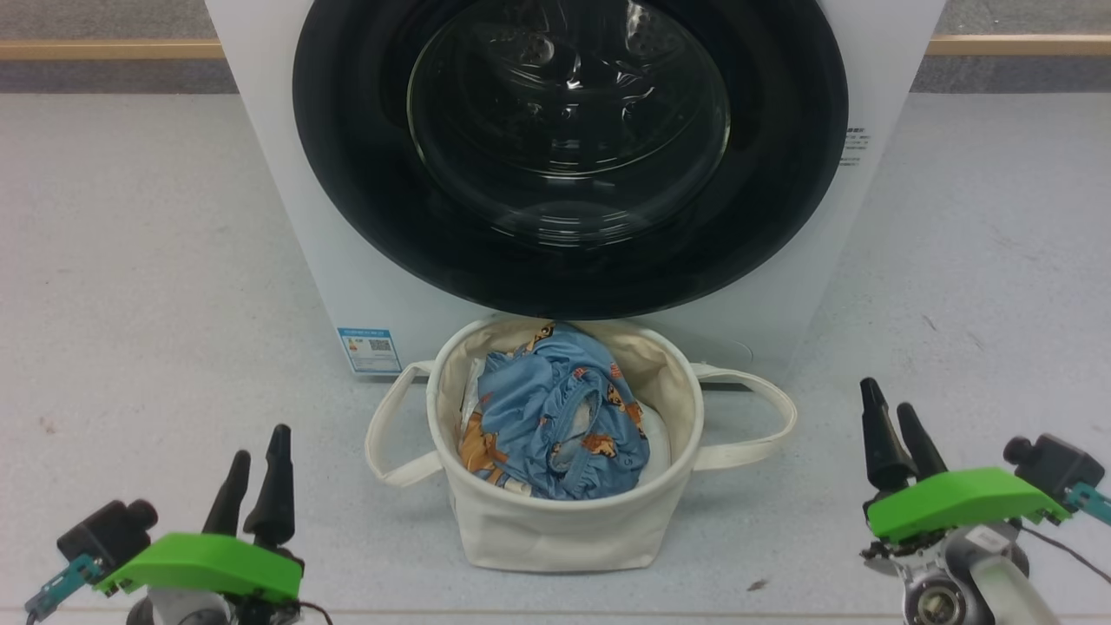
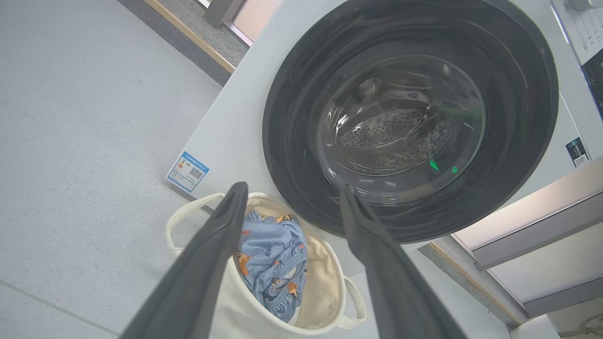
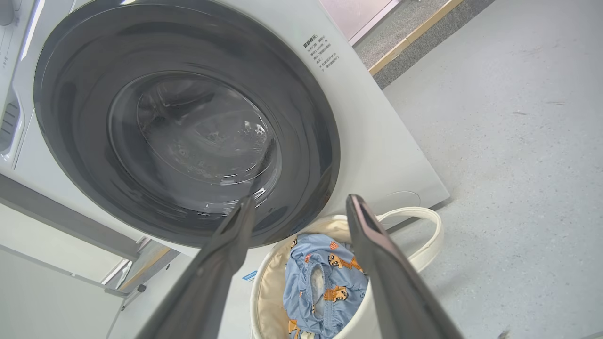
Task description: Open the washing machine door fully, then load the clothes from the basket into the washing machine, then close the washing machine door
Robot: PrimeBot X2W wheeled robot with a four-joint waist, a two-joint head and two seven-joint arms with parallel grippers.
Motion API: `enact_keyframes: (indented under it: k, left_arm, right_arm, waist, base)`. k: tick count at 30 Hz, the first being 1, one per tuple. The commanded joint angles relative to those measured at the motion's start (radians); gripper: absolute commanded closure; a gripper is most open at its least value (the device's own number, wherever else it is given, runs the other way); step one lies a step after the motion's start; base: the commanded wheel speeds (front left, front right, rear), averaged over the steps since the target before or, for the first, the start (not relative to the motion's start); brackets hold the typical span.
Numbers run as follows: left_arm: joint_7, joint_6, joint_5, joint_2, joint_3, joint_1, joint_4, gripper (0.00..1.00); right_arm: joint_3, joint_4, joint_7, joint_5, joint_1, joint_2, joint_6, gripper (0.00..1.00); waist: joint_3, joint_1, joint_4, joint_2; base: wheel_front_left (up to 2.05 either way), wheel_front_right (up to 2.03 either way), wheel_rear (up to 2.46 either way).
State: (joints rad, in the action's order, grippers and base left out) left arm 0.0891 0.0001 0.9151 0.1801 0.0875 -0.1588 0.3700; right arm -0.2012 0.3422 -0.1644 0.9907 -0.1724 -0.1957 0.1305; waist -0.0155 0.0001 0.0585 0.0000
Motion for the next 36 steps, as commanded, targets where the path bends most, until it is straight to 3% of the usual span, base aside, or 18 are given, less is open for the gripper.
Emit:
enact_keyframes:
  k: [1, 36]
  left_arm:
    - [0.015, 0.003, -0.03, 0.03, -0.016, -0.064, -0.023, 0.0]
    - [0.117, 0.019, -0.373, 0.093, 0.025, -0.152, 0.036, 0.0]
  right_arm:
    - [-0.009, -0.03, -0.015, -0.033, -0.064, -0.016, 0.0, 0.0]
    - [-0.102, 0.013, -0.068, -0.449, -0.134, -0.044, 0.0, 0.0]
  waist:
    - [0.0, 0.0, 0.001, 0.0]
    - [0.005, 0.0, 0.031, 0.0]
  base:
    - [0.0, 0.0, 0.0]
    - [0.0, 0.0, 0.0]
